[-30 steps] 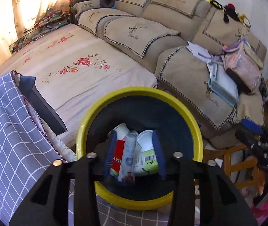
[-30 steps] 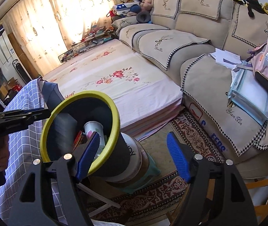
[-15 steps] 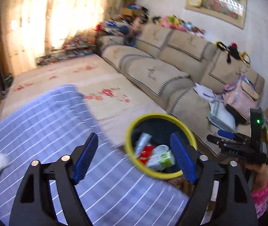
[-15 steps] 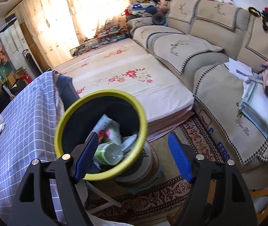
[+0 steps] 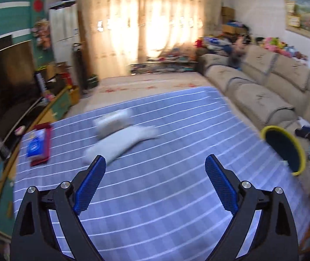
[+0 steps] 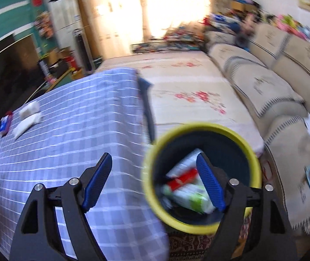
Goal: Collect trash
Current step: 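Move the right gripper to the white pill bottle and grasp it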
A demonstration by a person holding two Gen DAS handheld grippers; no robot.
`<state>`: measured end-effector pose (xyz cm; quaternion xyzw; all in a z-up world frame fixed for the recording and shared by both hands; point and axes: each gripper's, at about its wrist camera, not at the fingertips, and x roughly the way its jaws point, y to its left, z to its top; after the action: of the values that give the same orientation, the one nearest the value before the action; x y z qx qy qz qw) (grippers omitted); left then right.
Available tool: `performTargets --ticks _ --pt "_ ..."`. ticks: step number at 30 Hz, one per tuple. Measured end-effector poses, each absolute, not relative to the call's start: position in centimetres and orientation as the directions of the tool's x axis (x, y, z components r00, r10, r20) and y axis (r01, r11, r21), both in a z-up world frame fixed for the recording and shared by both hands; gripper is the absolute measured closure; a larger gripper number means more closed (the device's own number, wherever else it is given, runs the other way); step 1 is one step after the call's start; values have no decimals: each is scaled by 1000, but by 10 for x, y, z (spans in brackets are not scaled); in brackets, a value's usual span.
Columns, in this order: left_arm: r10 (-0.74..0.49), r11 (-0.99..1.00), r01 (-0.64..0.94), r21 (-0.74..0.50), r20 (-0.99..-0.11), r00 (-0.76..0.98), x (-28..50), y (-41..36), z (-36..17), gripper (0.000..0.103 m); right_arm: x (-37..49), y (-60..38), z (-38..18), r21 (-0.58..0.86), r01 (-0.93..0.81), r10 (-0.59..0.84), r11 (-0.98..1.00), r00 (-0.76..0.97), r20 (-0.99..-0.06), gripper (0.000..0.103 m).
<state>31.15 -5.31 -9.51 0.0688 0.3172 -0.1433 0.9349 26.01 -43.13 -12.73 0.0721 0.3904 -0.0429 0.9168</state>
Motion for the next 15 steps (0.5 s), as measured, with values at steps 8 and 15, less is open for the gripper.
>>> performTargets --ticks 8,15 --pt "-176 980 193 -48 -658 732 339 21 -141 12 325 -333 -111 57 -62 84 996 679 -729 26" --pt "-230 973 186 -138 -676 701 345 39 -161 12 389 -239 -103 37 -203 165 978 660 -733 25"
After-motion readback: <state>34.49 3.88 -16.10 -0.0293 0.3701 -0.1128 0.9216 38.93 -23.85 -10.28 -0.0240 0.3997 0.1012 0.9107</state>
